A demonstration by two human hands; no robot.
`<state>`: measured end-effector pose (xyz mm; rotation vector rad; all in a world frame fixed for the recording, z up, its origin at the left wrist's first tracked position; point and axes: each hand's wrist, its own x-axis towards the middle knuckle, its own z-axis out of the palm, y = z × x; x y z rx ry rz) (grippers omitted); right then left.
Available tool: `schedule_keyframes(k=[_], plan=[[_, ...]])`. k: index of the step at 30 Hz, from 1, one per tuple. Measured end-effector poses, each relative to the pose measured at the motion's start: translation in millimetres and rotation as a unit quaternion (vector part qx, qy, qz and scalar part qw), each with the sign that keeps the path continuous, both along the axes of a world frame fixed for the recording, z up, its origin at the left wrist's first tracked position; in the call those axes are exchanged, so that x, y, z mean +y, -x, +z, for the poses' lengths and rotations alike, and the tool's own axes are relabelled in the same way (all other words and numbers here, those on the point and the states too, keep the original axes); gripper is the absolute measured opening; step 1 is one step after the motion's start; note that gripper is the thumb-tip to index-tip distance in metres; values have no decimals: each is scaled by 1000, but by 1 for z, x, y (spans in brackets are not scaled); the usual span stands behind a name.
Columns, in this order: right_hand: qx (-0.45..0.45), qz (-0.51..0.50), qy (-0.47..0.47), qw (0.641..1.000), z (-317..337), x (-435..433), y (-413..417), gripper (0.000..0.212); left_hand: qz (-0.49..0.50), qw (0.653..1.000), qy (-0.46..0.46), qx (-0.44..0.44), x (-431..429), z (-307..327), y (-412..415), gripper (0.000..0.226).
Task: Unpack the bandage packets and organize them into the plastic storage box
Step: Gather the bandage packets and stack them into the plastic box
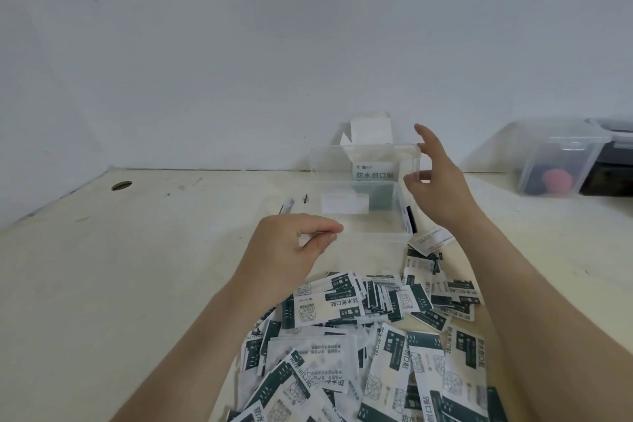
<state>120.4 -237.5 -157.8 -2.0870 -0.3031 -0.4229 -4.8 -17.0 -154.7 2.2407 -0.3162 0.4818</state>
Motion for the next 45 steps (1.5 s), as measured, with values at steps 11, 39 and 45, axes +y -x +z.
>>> schedule_keyframes(k=[11, 39, 45], plan=[[11, -11, -4, 1000, -5, 2, -2, 93, 31, 999, -13, -6, -3, -2, -6, 14], [270, 86, 346, 895, 0, -39, 76, 47, -164, 914, -297, 223, -18, 4, 33, 86], [257, 67, 432, 862, 9, -46, 93, 32, -159, 903, -320, 238, -13, -6, 27, 100]])
